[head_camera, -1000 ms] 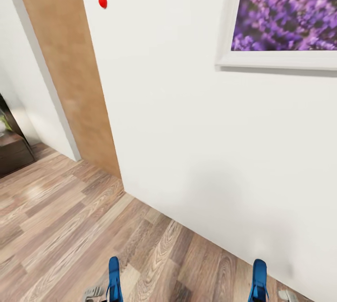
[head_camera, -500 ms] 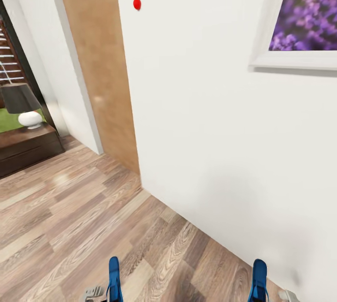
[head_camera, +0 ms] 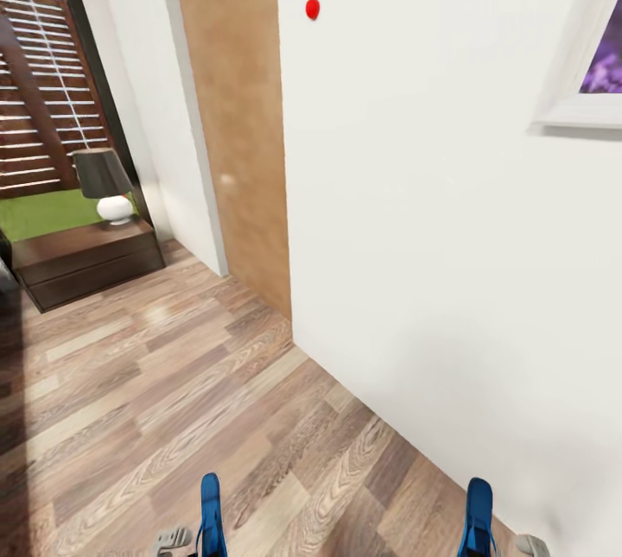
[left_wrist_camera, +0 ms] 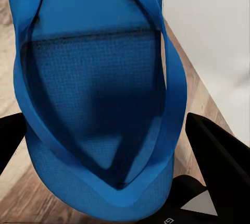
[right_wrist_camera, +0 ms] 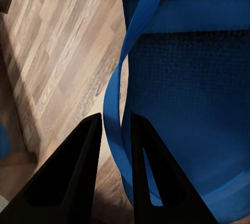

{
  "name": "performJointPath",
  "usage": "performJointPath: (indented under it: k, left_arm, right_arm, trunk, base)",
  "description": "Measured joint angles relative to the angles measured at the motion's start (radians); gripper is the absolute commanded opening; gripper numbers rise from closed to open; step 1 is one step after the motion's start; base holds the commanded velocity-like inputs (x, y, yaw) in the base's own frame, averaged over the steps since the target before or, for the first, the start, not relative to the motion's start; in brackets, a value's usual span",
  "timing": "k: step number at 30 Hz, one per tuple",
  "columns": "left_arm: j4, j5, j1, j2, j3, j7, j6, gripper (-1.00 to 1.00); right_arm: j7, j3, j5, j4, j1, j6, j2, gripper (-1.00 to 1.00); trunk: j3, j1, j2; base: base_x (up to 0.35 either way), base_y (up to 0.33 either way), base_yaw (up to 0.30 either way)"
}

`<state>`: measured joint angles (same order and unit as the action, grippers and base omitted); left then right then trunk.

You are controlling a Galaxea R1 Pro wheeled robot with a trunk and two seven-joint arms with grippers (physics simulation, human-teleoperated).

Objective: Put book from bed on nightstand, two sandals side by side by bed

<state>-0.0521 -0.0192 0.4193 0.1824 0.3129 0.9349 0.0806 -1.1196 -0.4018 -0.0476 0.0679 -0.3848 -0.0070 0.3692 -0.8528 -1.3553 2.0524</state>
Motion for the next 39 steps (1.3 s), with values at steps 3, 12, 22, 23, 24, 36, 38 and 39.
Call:
performJointPath:
  k: [3, 12, 22, 23, 24, 36, 38, 39]
  left_arm:
    - [0.0, 0.0, 0.0, 0.0, 0.0, 0.0, 0.0, -1.0]
    - [0.0, 0.0, 0.0, 0.0, 0.0, 0.0, 0.0, -1.0]
    - [0.0, 0.0, 0.0, -0.001, -0.001, 0.0, 0.001, -1.0]
    - [0.0, 0.0, 0.0, -0.001, 0.0, 0.0, 0.001, -1.0]
    - [0.0, 0.0, 0.0, -0.001, -0.001, 0.0, 0.0, -1.0]
    - [0.0, 0.0, 0.0, -0.002, -0.001, 0.0, 0.0, -1.0]
    - [0.0, 0.0, 0.0, -0.002, -0.001, 0.0, 0.0, -1.0]
    - [0.0, 0.0, 0.0, -0.002, -0.001, 0.0, 0.0, -1.0]
  right_arm:
    - [0.0, 0.0, 0.0, 0.0, 0.0, 0.0, 0.0, -1.0]
    - [0.0, 0.0, 0.0, 0.0, 0.0, 0.0, 0.0, -1.0]
    - [0.0, 0.0, 0.0, 0.0, 0.0, 0.0, 0.0, -1.0]
    - [0.0, 0.0, 0.0, 0.0, 0.0, 0.0, 0.0, -1.0]
    - [0.0, 0.0, 0.0, 0.0, 0.0, 0.0, 0.0, -1.0]
    - [0.0, 0.0, 0.0, 0.0, 0.0, 0.0, 0.0, -1.0]
    - [0.0, 0.0, 0.0, 0.0, 0.0, 0.0, 0.0, -1.0]
    - [0.0, 0.0, 0.0, 0.0, 0.0, 0.0, -0.001, -1.0]
  trunk:
    - [0.0, 0.0, 0.0]
    - [0.0, 0.0, 0.0]
    - [0.0, 0.0, 0.0]
    - [0.0, 0.0, 0.0]
    - [0.0, 0.0, 0.0]
    - [0.0, 0.0, 0.0]
    - [0.0, 0.0, 0.0]
    - [0.0, 0.0, 0.0]
  base:
    - [0.0, 0.0, 0.288]
    - [0.0, 0.0, 0.288]
    - [0.0, 0.0, 0.288]
    - [0.0, 0.0, 0.288]
    - [0.0, 0.0, 0.288]
    - [0.0, 0.0, 0.288]
    - [0.0, 0.0, 0.288]
    - [0.0, 0.0, 0.288]
